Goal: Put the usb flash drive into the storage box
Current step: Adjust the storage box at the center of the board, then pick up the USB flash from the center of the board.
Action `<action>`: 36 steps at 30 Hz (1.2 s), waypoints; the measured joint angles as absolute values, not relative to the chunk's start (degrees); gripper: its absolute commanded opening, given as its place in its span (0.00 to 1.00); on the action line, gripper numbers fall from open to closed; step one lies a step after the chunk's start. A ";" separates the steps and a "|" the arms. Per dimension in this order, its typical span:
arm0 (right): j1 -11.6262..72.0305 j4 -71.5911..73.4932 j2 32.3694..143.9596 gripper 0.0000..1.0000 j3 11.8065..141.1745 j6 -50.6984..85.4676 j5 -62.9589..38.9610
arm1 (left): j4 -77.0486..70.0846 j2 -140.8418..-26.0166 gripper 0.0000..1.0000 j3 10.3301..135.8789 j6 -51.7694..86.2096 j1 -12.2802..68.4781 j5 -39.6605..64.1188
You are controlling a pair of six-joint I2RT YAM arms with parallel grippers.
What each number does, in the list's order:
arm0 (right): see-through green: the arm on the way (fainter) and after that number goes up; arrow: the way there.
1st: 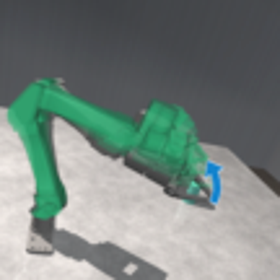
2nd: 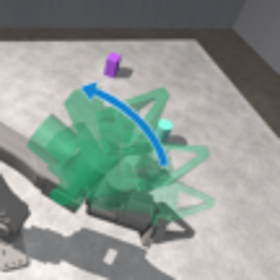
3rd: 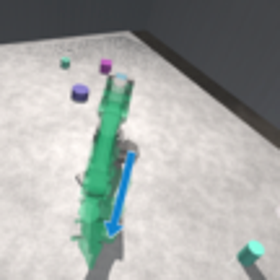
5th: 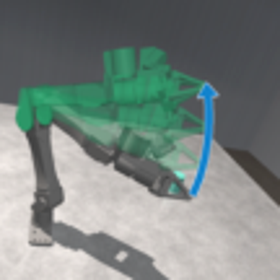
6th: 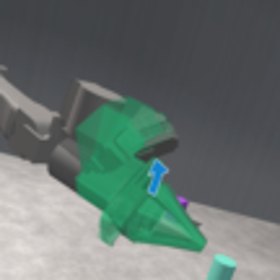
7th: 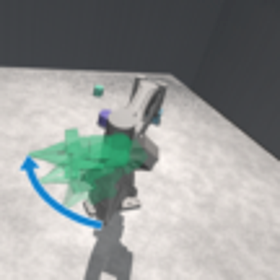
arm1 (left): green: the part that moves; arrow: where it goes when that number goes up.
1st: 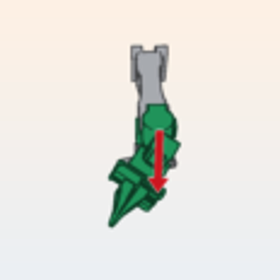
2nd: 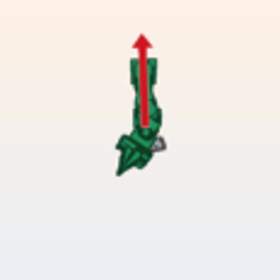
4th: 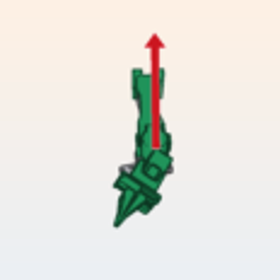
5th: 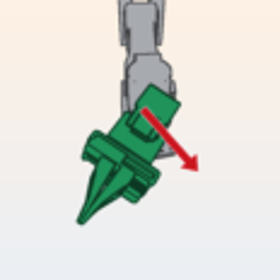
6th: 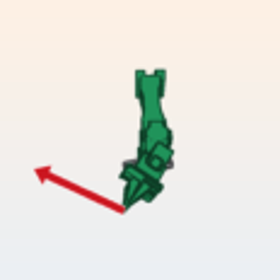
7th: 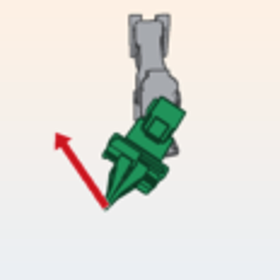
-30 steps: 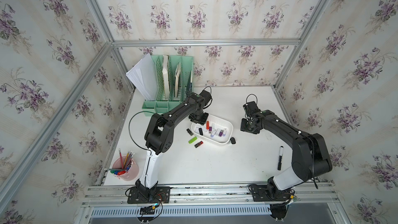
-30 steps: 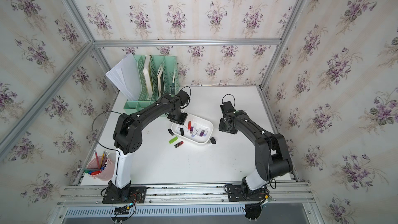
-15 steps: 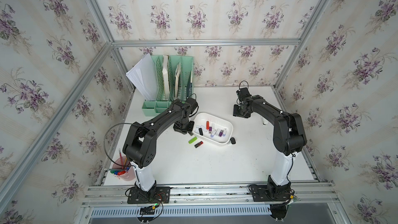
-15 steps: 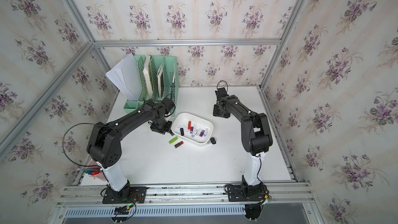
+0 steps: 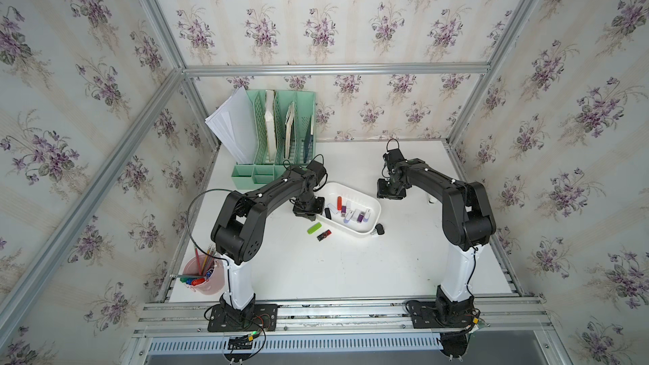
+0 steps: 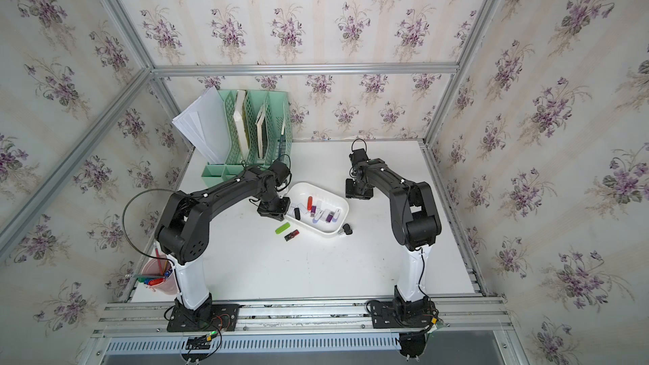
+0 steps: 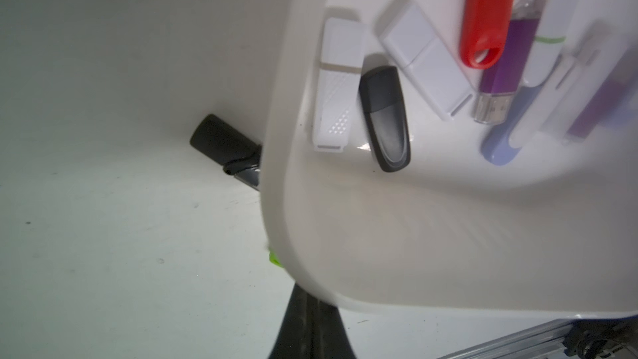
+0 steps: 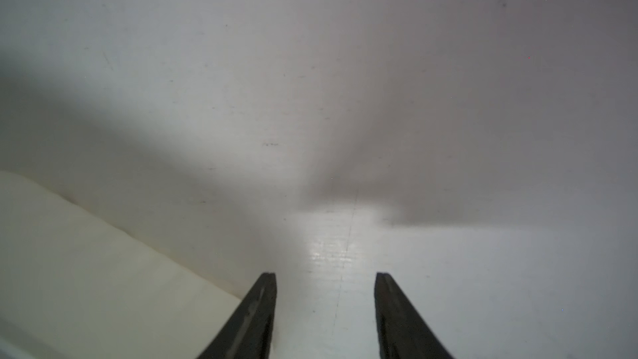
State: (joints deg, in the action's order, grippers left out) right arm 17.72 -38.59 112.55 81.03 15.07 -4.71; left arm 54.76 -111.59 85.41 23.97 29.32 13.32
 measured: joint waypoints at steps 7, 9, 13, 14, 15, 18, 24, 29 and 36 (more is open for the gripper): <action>19.94 -38.13 107.44 0.52 74.85 14.87 -6.83 | 55.33 -116.49 0.06 93.36 23.68 29.34 13.93; 20.78 -37.85 105.78 0.52 72.64 15.09 -7.14 | 55.99 -118.08 0.06 95.59 23.35 29.34 14.13; 22.09 -37.56 101.93 0.52 67.57 16.62 -7.79 | 56.62 -120.77 0.07 99.74 22.79 29.34 14.79; 22.13 -37.58 100.95 0.52 66.43 16.78 -8.05 | 56.73 -121.14 0.07 100.36 22.59 29.34 14.98; 22.11 -37.78 99.90 0.52 65.41 17.15 -8.14 | 56.86 -121.51 0.08 101.03 22.46 29.34 15.25; 22.11 -38.00 97.51 0.53 63.68 18.24 -7.38 | 57.78 -121.99 0.19 102.39 22.22 29.32 15.38; 22.06 -38.94 95.57 0.53 64.45 19.53 -5.04 | 58.28 -115.90 0.47 96.12 20.03 27.62 13.50; 22.06 -39.05 95.57 0.53 66.22 19.66 -3.90 | 55.68 -107.57 0.53 82.96 16.84 27.11 13.19; 22.06 -39.31 95.26 0.53 66.50 20.10 -3.88 | 49.76 -104.40 0.54 71.53 13.21 27.03 13.74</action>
State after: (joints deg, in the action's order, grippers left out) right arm 22.06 -39.31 95.26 66.50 20.10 -3.88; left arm 49.76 -104.40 71.53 13.21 27.03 13.74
